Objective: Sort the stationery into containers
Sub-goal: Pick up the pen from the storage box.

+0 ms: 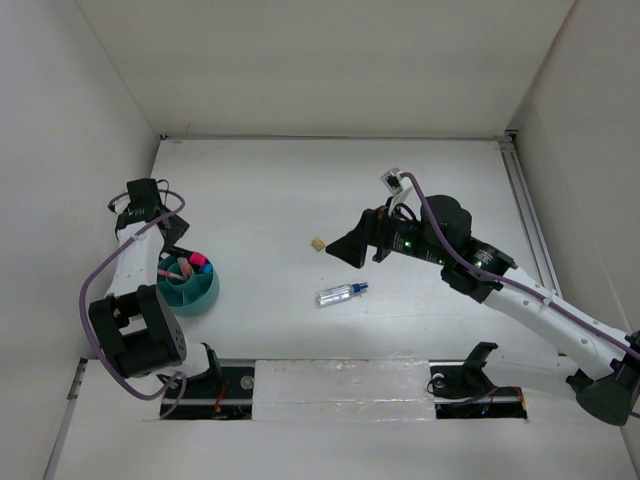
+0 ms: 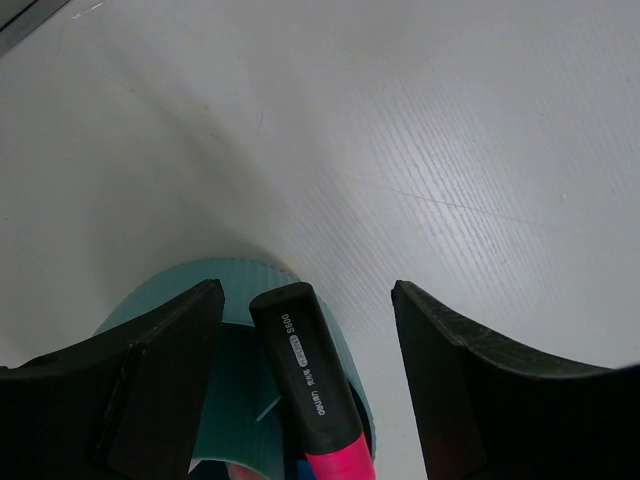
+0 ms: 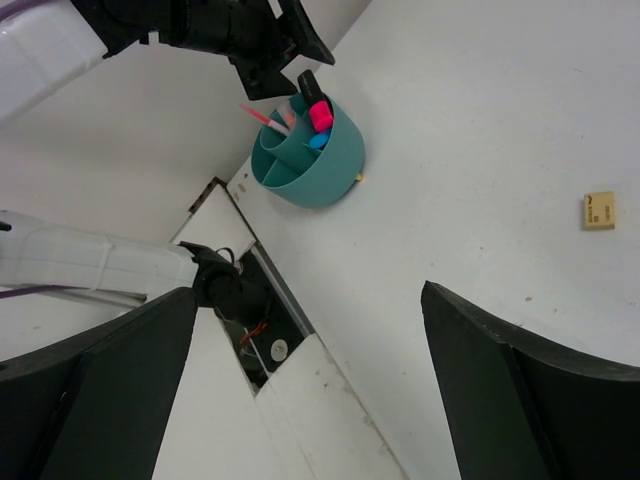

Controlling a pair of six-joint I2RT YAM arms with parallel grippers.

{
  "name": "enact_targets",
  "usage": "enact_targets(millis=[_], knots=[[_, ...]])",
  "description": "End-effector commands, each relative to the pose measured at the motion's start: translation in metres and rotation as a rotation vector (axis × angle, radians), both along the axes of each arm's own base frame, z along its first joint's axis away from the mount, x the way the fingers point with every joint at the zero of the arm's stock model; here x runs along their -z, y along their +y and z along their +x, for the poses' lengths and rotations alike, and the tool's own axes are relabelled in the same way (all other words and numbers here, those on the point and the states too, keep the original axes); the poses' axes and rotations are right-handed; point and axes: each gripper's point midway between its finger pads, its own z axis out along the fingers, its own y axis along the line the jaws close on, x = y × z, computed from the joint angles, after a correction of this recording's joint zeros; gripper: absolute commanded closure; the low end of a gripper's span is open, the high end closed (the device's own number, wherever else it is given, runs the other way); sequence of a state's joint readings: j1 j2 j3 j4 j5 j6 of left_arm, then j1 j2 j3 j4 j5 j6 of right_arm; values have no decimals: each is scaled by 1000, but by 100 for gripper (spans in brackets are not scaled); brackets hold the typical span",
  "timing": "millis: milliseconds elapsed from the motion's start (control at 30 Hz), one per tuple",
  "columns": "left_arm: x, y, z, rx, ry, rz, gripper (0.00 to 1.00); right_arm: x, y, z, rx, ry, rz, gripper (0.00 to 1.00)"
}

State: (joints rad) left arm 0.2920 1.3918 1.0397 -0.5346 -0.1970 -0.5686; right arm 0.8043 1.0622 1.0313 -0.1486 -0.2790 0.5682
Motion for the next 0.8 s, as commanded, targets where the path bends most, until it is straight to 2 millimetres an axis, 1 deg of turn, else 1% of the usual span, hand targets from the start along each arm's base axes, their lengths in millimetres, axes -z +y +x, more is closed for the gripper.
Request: enact_targets(millis=[0,33,67,267,400,467,600,633,700,767], knots=[[0,1,-2,0,-6,5,35,-14,-2,3,7,-54,33,0],[0,1,-2,0,-6,5,35,-14,-2,3,7,-54,33,0],[0,1,-2,0,-6,5,39,-14,-2,3,7,-54,33,0],[3,1,-4,-4,5,9,48,-14,-2,3,7,-54,33,0],[3,1,-4,-4,5,9,48,-14,-2,3,7,-54,33,0],[2,2,-2,-4,-3,12,53,-14,-2,3,7,-54,33,0],[6,1,-5,-4,5,9,60,-14,-2,3,7,-54,33,0],[6,1,-5,-4,5,9,64,-14,-2,3,7,-54,33,0],[6,1,-5,-4,5,9,65,-14,-2,3,7,-54,33,0],[6,1,-5,-4,5,9,70,-14,-2,3,7,-54,33,0]])
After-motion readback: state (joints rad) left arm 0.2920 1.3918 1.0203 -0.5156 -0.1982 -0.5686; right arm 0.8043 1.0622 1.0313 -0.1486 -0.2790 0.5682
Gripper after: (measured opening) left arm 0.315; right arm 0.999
